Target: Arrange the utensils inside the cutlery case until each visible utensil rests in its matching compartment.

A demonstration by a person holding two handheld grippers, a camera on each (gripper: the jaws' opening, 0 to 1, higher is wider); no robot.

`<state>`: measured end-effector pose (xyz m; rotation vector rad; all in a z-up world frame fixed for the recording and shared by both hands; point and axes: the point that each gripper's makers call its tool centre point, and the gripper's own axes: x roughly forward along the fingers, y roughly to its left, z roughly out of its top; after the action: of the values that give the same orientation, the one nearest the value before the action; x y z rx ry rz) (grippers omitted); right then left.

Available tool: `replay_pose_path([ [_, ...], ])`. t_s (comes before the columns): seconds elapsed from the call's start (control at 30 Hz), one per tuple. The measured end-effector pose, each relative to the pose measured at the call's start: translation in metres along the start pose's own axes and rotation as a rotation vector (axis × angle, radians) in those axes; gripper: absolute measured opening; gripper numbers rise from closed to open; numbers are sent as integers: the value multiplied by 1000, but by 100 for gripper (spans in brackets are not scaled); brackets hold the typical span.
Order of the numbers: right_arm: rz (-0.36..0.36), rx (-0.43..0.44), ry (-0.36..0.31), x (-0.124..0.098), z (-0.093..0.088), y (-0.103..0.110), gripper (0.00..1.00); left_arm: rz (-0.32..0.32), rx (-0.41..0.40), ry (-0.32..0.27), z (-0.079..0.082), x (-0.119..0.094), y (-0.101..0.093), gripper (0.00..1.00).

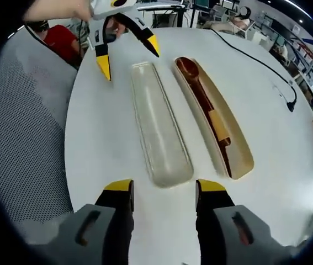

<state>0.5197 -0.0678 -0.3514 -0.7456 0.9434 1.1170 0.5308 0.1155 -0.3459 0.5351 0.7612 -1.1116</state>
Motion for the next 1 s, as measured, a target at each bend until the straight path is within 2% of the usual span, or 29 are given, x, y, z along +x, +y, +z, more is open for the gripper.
replay_pose_path([
  [0.2,14,-3,-14,6,6,-8,45,7,8,45,-9,7,8,64],
  [0.43,38,-70,10,15,11,-9,45,-5,22,51,-9,11,9,63],
  [0.53,54,-122,15,18,14,-7,40,-7,20,45,-6,12,9,62],
  [0.73,73,-77,1,21,18,-7,39,-24,36,43,-3,14,4,55],
  [0.87,67,-67,-9,20,18,-4,38,-39,49,35,-2,14,0,43],
  [1.0,60,-54,-9,20,17,-2,37,-32,69,34,-1,14,0,42],
])
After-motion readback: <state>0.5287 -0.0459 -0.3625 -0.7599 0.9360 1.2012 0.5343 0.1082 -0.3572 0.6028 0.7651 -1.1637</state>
